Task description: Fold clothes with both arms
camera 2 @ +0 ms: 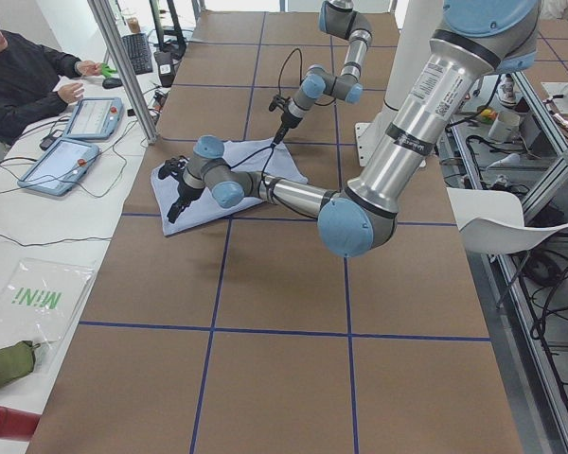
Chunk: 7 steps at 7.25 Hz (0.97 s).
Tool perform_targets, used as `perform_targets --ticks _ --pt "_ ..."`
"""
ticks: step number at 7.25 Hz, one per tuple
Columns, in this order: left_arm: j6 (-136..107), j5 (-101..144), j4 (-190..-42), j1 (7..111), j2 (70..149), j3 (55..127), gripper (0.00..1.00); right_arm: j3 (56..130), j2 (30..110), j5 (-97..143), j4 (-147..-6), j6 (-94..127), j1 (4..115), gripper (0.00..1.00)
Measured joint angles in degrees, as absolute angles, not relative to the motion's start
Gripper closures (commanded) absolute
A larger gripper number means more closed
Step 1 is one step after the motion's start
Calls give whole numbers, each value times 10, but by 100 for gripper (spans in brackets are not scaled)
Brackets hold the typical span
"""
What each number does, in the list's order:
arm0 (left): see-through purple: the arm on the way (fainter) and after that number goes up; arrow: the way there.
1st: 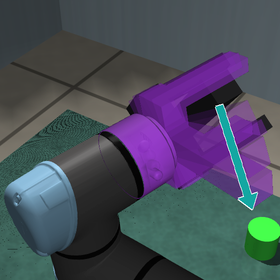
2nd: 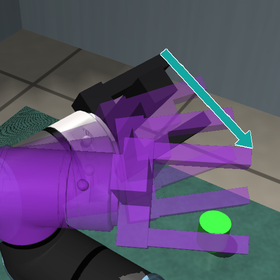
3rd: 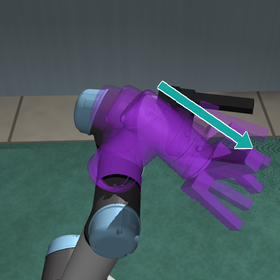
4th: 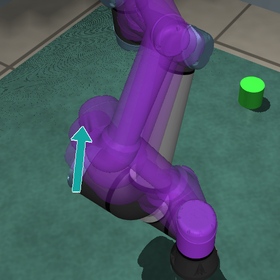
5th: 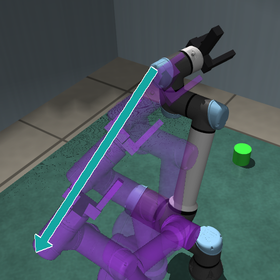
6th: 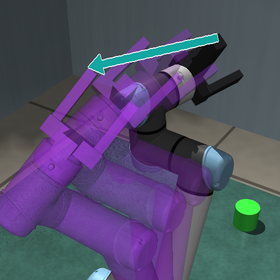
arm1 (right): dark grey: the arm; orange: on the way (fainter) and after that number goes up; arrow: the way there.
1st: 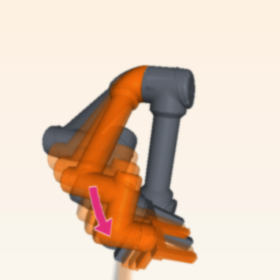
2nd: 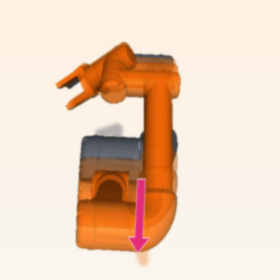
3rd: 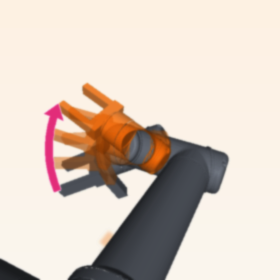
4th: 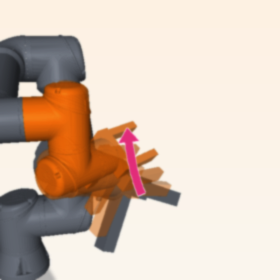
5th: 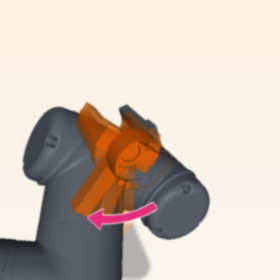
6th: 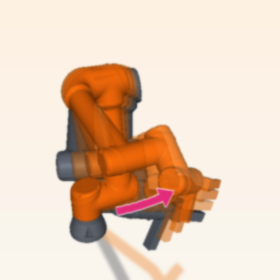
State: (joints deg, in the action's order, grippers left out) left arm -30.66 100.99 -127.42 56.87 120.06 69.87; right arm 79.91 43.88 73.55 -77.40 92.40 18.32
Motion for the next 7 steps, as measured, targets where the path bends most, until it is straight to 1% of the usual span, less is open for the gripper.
perform_targets --ticks 2,3,5,7 --pt "-307 1010 -1274 569 1201 699 0 797 441 734 -772 928 183 43" --pt "-307 1010 -1274 569 1201 699 0 796 441 734 -770 930 183 58" --pt "-307 1010 -1274 568 1201 699 0 796 442 734 -769 936 182 100" --pt "-307 1010 -1274 568 1201 699 0 796 441 734 -769 941 181 100"
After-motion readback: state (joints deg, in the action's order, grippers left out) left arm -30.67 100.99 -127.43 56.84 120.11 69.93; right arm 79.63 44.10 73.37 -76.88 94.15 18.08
